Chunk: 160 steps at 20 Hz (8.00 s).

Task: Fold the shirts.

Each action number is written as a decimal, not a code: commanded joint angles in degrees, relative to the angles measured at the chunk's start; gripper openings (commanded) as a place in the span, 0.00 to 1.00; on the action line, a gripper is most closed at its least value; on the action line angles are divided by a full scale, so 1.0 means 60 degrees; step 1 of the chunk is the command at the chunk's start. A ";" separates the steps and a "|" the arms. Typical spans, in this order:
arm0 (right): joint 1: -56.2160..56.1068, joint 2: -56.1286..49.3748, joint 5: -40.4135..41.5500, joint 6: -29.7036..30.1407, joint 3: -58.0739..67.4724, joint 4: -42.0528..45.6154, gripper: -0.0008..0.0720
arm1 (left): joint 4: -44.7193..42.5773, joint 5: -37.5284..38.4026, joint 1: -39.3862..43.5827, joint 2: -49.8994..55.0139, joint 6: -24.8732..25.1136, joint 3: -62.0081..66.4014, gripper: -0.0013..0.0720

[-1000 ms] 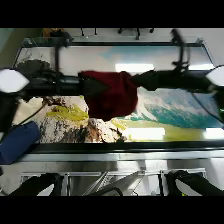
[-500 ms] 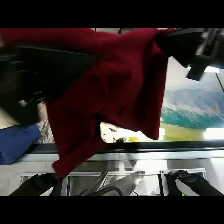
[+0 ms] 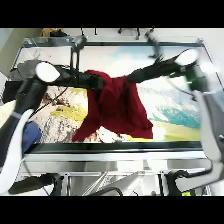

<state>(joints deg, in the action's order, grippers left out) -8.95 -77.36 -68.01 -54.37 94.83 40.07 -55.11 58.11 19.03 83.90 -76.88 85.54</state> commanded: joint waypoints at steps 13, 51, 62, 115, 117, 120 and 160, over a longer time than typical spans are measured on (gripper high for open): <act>0.4102 0.1464 -0.2149 -0.1654 -0.4750 0.1402 0.60 | 0.0095 0.3464 -0.3424 0.1056 0.1246 -0.2911 0.92; 0.6247 0.5508 -0.1512 -0.0047 0.3745 -0.4557 0.04 | 0.4594 0.0765 -0.5486 -0.6244 0.0973 0.4805 0.03; 0.6033 0.4896 -0.2004 0.0433 0.1293 -0.4972 0.04 | 0.6594 0.1297 -0.7584 -0.6495 0.2630 0.0084 0.03; 0.5548 0.0284 -0.2240 0.0051 -0.6473 0.1712 0.32 | 0.1115 0.1330 -0.4845 -0.0601 0.1985 -0.8867 0.51; 0.5548 0.0284 -0.2255 0.0044 -0.6473 0.1712 0.32 | 0.1107 0.1483 -0.4845 -0.0641 0.1985 -0.8455 0.50; 0.5544 0.0353 -0.2546 -0.0087 -0.6473 0.1636 0.13 | 0.1100 0.1599 -0.4849 -0.1089 0.2076 -0.8105 0.04; 0.4164 -0.2754 0.1293 0.0980 -0.0882 -0.0783 0.04 | 0.1738 0.0025 -0.3475 0.3821 0.2237 0.1552 0.03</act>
<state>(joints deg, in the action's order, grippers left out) 16.67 -84.73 -65.67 -49.56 88.82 34.59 -41.06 60.34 -3.27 95.20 -61.58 88.86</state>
